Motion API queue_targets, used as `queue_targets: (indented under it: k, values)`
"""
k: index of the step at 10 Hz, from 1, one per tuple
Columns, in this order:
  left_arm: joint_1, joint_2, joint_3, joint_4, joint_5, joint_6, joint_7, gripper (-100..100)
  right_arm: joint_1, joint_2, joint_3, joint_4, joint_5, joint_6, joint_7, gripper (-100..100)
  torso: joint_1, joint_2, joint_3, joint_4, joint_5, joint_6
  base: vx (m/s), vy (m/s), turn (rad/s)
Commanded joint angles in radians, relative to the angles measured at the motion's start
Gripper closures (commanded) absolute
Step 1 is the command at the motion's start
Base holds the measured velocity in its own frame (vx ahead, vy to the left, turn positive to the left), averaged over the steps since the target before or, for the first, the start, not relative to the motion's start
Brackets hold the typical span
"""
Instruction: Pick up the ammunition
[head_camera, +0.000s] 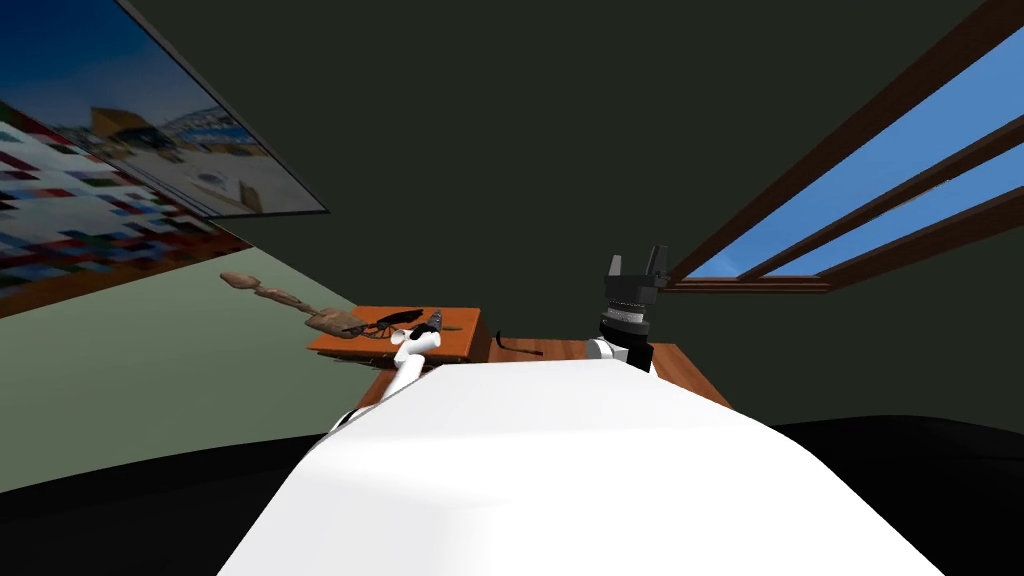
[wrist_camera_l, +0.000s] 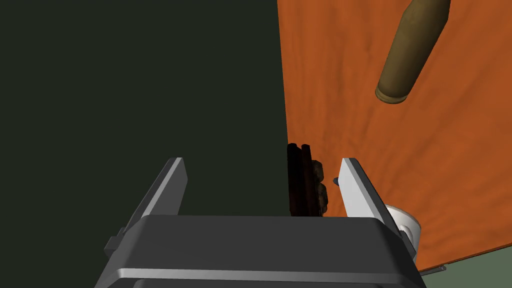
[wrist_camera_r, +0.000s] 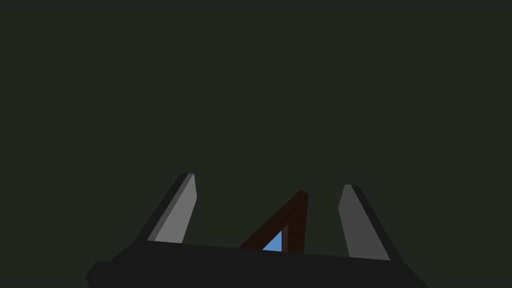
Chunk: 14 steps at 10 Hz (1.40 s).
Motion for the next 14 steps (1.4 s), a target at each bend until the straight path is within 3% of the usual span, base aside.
queue_targets:
  k: [1, 3, 6, 9, 10, 13, 14]
  values:
    - [-0.008, 0.014, -0.01, 0.03, 0.015, 0.017, 0.003, -100, 0.0, 0.0, 0.0, 0.0, 0.0, 0.0, 0.0, 0, 0.0, 0.0, 0.0, 0.0, 0.0, 0.0, 0.022, 0.04, -0.051]
    - [-0.037, 0.025, -0.019, 0.103, 0.029, 0.071, 0.006, -100, 0.0, 0.0, 0.0, 0.0, 0.0, 0.0, 0.0, 0, 0.0, 0.001, 0.0, 0.0, 0.0, 0.0, 0.019, 0.046, -0.137]
    - [-0.051, 0.031, -0.023, 0.143, 0.036, 0.097, 0.007, -100, 0.0, 0.0, 0.0, 0.0, 0.0, 0.0, 0.0, 0, -0.001, 0.001, 0.0, 0.0, 0.0, 0.0, 0.019, 0.032, -0.06]
    - [-0.091, 0.046, -0.035, 0.248, 0.055, 0.17, 0.011, -100, 0.0, 0.0, 0.0, 0.0, 0.0, 0.0, 0.0, 0, 0.0, 0.0, 0.0, 0.0, 0.0, 0.0, 0.019, 0.045, -0.141]
    - [-0.091, 0.046, -0.035, 0.249, 0.055, 0.17, 0.011, -100, 0.0, 0.0, 0.0, 0.0, 0.0, 0.0, 0.0, 0, 0.001, 0.001, 0.0, 0.0, 0.0, -0.001, 0.012, 0.051, -0.037]
    - [-0.125, 0.058, -0.046, 0.341, 0.071, 0.233, 0.015, -100, 0.0, 0.0, 0.0, 0.0, 0.0, 0.0, 0.0, 0, 0.0, 0.001, 0.0, 0.0, 0.0, -0.001, 0.016, 0.044, -0.112]
    - [-0.125, 0.058, -0.046, 0.341, 0.071, 0.233, 0.015, -100, 0.0, 0.0, 0.0, 0.0, 0.0, 0.0, 0.0, 0, 0.0, 0.0, 0.0, 0.0, 0.0, -0.001, 0.016, 0.033, -0.036]
